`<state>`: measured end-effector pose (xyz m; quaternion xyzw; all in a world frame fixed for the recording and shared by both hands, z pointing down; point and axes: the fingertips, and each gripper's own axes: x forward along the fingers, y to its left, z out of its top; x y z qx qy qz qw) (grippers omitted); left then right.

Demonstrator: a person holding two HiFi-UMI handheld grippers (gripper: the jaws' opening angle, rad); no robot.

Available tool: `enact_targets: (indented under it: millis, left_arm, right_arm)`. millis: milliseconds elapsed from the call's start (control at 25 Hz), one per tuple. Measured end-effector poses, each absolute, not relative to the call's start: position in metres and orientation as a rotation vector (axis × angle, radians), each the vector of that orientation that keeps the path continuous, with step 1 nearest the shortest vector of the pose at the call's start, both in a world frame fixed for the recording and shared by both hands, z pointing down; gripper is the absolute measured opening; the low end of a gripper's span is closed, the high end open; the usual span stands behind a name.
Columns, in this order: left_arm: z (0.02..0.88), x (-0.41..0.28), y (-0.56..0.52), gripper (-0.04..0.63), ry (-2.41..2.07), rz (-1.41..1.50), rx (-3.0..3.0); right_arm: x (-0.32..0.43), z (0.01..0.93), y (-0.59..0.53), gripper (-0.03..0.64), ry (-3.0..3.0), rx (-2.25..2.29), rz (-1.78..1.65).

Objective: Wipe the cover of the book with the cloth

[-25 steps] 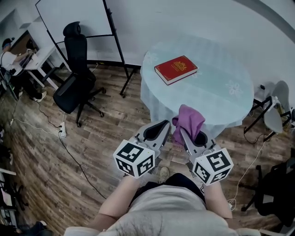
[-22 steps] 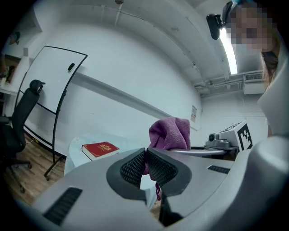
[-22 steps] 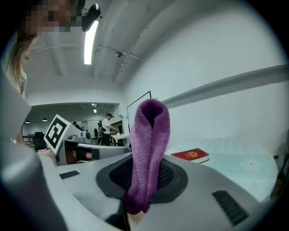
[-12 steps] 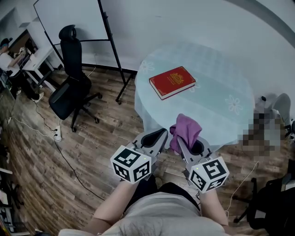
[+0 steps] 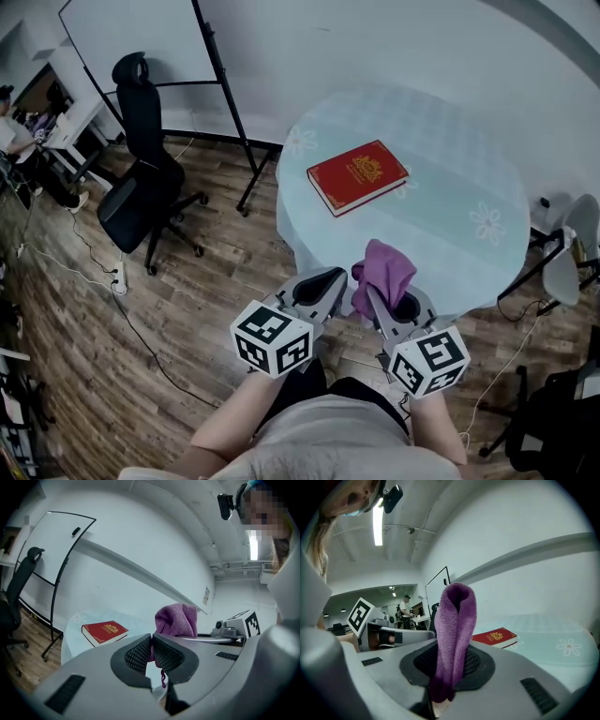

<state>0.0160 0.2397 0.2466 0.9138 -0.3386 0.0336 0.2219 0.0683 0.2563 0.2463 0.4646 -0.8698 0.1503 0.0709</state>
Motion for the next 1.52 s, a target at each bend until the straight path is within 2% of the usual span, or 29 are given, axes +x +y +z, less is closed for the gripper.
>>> enact_targets:
  millis: [920,1520]
  left_arm:
    - [0.267,-0.019,-0.006,0.032,-0.724,0.14,2.515]
    - [0.296,-0.021,-0.057,0.032,-0.582,0.174,2.456]
  right_arm:
    - [0.032,0.264,0.009,0.077,-2.468,1.558,0.503]
    - [0.019,0.281,-0.043,0.077,-2.379,1.61,0.562]
